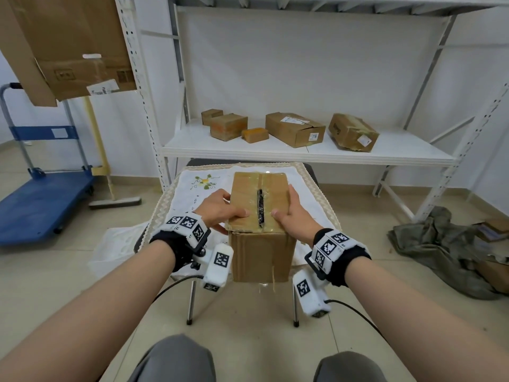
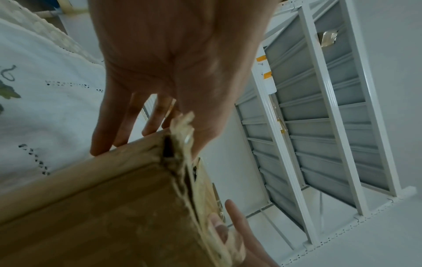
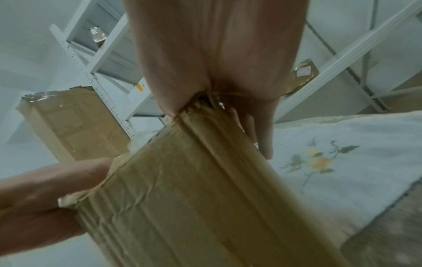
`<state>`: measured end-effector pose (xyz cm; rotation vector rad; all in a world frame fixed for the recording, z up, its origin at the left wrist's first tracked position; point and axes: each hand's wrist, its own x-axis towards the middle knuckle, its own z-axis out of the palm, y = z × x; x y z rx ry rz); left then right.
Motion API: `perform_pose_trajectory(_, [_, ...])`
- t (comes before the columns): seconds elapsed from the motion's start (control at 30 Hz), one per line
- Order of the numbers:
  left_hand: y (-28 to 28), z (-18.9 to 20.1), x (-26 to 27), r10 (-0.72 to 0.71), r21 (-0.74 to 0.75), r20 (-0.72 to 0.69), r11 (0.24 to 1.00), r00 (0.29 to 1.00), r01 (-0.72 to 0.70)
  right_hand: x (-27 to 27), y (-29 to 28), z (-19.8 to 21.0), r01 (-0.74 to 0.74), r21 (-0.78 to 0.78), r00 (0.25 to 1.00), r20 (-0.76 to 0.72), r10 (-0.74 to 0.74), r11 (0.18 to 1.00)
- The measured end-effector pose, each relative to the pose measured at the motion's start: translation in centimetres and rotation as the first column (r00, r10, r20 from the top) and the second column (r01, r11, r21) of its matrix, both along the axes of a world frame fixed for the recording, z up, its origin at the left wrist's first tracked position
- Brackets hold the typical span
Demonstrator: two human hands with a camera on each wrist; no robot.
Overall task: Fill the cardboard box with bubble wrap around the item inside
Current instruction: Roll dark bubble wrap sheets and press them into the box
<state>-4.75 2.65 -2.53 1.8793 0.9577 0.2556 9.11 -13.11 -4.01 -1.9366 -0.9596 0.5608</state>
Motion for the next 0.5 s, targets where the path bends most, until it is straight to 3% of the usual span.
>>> perform_pose_trajectory(0.5, [-1.8, 2.1, 0.6, 0.117, 0.193, -0.159, 0.978, 0.980, -0.085, -1.9, 0.0, 1.8, 0.158, -0.065, 0.983, 0.106, -0.151, 0.985])
